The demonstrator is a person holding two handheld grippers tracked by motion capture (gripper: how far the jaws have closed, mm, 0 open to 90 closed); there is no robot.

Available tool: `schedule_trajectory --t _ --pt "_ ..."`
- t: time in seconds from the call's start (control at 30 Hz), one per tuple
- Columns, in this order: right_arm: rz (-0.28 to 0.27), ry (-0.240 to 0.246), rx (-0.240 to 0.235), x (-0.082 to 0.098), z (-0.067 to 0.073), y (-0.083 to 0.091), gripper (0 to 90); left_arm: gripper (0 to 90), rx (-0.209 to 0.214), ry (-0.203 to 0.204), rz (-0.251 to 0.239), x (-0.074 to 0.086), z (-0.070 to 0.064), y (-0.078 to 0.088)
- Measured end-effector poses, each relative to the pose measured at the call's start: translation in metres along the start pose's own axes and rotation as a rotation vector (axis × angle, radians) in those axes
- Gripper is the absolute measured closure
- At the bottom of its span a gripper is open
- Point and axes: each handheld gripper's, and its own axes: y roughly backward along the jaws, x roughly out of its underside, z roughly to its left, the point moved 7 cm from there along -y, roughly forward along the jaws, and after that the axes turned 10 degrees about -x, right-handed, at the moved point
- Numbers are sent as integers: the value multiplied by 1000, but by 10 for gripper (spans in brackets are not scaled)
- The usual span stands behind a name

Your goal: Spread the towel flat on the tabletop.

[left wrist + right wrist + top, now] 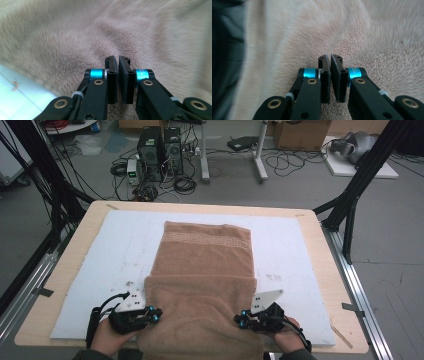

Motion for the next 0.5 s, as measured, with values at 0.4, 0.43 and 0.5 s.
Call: schedule_trajectory --t 0.4,0.43,0.5 --pt "11 -76 82 10 -32 0 750 773 -62 11 38 2 22 -26" --pt "1 -77 81 11 -31 0 809 823 -53 20 35 2 21 -25" --pt "3 -64 65 12 -25 0 843 856 -52 15 37 4 18 -22"
